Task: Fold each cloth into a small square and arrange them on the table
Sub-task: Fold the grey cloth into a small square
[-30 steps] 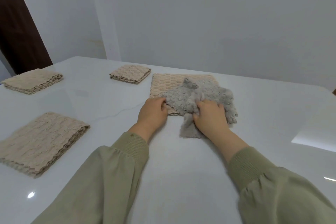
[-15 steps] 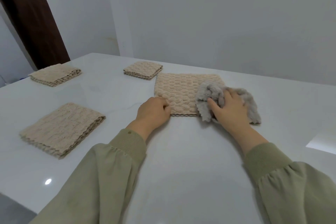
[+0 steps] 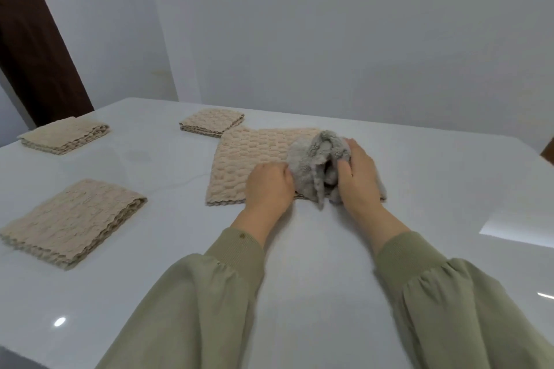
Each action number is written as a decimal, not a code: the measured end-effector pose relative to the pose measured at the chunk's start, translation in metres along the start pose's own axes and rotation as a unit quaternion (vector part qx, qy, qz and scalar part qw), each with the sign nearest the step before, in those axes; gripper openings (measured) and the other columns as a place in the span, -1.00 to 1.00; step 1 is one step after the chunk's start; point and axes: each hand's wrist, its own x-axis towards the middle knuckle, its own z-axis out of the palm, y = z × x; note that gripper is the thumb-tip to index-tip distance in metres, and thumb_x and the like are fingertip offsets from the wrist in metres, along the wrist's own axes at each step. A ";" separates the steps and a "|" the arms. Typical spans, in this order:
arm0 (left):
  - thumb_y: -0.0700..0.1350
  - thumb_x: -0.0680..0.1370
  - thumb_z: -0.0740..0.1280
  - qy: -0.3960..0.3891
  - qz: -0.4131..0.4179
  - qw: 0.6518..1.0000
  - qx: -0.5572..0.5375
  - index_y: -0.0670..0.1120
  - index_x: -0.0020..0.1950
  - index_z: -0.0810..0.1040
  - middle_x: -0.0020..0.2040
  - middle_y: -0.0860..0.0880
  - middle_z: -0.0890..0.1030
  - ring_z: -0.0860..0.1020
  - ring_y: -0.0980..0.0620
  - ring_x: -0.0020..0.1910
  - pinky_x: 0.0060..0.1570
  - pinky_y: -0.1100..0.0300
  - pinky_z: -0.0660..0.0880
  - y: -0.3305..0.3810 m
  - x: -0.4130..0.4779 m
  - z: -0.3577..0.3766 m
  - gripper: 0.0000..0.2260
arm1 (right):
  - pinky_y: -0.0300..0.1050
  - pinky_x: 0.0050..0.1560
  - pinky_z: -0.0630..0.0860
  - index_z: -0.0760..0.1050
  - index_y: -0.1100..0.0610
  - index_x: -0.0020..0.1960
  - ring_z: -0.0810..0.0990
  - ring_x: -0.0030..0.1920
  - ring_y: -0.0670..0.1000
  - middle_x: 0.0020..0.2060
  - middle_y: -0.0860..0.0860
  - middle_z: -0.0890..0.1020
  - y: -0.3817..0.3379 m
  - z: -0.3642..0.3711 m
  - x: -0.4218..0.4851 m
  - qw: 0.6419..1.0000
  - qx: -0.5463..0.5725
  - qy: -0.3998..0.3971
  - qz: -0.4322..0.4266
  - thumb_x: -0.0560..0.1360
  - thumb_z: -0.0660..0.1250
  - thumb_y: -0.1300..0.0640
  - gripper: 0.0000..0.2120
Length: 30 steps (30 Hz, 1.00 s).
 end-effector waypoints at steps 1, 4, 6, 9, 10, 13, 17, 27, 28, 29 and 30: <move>-0.12 0.61 0.09 -0.012 -0.008 0.998 -0.061 -0.12 -0.03 0.55 -0.13 -0.08 0.60 0.53 -0.09 -0.09 -0.16 0.08 0.43 0.008 0.001 0.005 -0.75 | 0.07 0.43 0.16 0.43 0.09 0.31 0.28 0.42 0.06 0.34 0.10 0.44 0.006 0.000 0.004 0.999 -0.019 -0.035 -0.003 0.46 -0.04 -0.17 -0.42; -0.15 0.61 0.08 -0.030 -0.017 0.992 -0.121 -0.09 -0.08 0.51 -0.17 -0.04 0.57 0.50 -0.03 -0.19 -0.25 0.13 0.37 0.029 0.005 0.013 -0.78 | 0.03 0.38 0.22 0.58 0.12 0.10 0.36 0.35 0.07 0.25 0.06 0.52 0.017 -0.009 0.012 0.995 -0.045 -0.078 0.031 0.51 0.09 -0.17 -0.54; -0.14 0.62 0.09 -0.027 -0.013 0.992 -0.122 -0.11 -0.06 0.55 -0.14 -0.04 0.60 0.52 -0.02 -0.17 -0.19 0.09 0.44 0.038 0.007 0.021 -0.75 | 0.10 0.31 0.28 0.58 0.07 -0.18 0.50 0.08 0.05 -0.07 -0.05 0.60 0.023 -0.018 0.015 0.991 -0.075 -0.095 0.053 0.53 0.18 -0.04 -0.72; -0.12 0.63 0.09 -0.020 -0.022 0.992 -0.125 -0.11 0.01 0.58 -0.12 -0.03 0.62 0.54 -0.02 -0.14 -0.11 0.08 0.48 0.048 0.011 0.032 -0.73 | 0.22 0.30 0.29 0.46 0.08 -0.29 0.50 -0.11 0.05 -0.30 -0.05 0.56 0.032 -0.036 0.016 0.985 -0.074 -0.129 0.084 0.58 0.15 -0.05 -0.66; -0.12 0.63 0.09 -0.012 -0.028 0.990 -0.139 -0.12 -0.03 0.57 -0.16 -0.03 0.61 0.53 -0.02 -0.17 -0.16 0.10 0.46 0.052 0.012 0.035 -0.73 | 0.23 0.31 0.28 0.49 0.08 -0.24 0.52 -0.08 0.06 -0.24 -0.03 0.59 0.035 -0.041 0.016 0.985 -0.065 -0.136 0.085 0.58 0.13 -0.11 -0.64; -0.06 0.64 0.08 0.013 -0.051 0.974 -0.221 -0.20 -0.16 0.53 -0.27 -0.14 0.57 0.50 -0.09 -0.26 -0.27 0.07 0.38 0.067 0.011 0.040 -0.66 | 0.16 0.31 0.32 0.50 -0.05 0.07 0.52 0.12 0.05 0.05 -0.05 0.61 0.039 -0.050 0.014 0.979 -0.069 -0.180 0.066 0.50 0.18 -0.17 -0.73; -0.05 0.64 0.11 0.020 -0.065 0.957 -0.281 -0.09 -0.36 0.37 -0.45 -0.02 0.39 0.35 0.03 -0.42 -0.33 0.10 0.28 0.086 0.004 0.047 -0.63 | -0.08 -0.07 0.44 0.49 0.08 -0.04 0.56 -0.02 0.10 -0.10 0.02 0.61 0.042 -0.057 0.013 0.989 -0.072 -0.123 0.051 0.44 0.19 0.17 -0.86; -0.08 0.63 0.16 -0.023 -0.051 0.906 -0.419 0.12 -0.02 0.61 -0.04 0.14 0.65 0.58 0.19 0.03 0.11 0.16 0.51 0.129 -0.018 0.065 -0.77 | -0.05 -0.23 0.31 0.38 0.14 -0.09 0.45 -0.22 0.12 -0.24 0.04 0.54 0.048 -0.113 0.006 0.992 -0.029 0.118 0.037 0.46 0.24 0.19 -0.95; -0.10 0.62 0.19 -0.033 -0.041 0.902 -0.429 0.13 -0.02 0.60 -0.03 0.17 0.65 0.58 0.22 0.03 0.11 0.19 0.50 0.133 -0.020 0.066 -0.79 | -0.06 -0.22 0.30 0.38 0.14 -0.09 0.45 -0.22 0.12 -0.24 0.04 0.54 0.050 -0.118 0.005 0.992 -0.030 0.113 0.044 0.46 0.24 0.18 -0.94; -0.12 0.60 0.23 -0.043 -0.029 0.900 -0.433 0.13 0.00 0.59 -0.02 0.19 0.64 0.57 0.25 0.04 0.11 0.24 0.48 0.136 -0.022 0.067 -0.81 | -0.07 -0.22 0.29 0.37 0.13 -0.09 0.45 -0.22 0.12 -0.24 0.03 0.53 0.052 -0.123 0.004 0.992 -0.030 0.106 0.054 0.45 0.25 0.18 -0.93; -0.14 0.58 0.27 -0.052 -0.022 0.902 -0.428 0.11 0.03 0.57 0.01 0.19 0.62 0.55 0.28 0.06 0.11 0.28 0.46 0.139 -0.024 0.068 -0.84 | -0.07 -0.22 0.29 0.37 0.13 -0.08 0.45 -0.22 0.12 -0.26 0.02 0.53 0.053 -0.128 0.004 0.992 -0.031 0.099 0.068 0.45 0.26 0.17 -0.91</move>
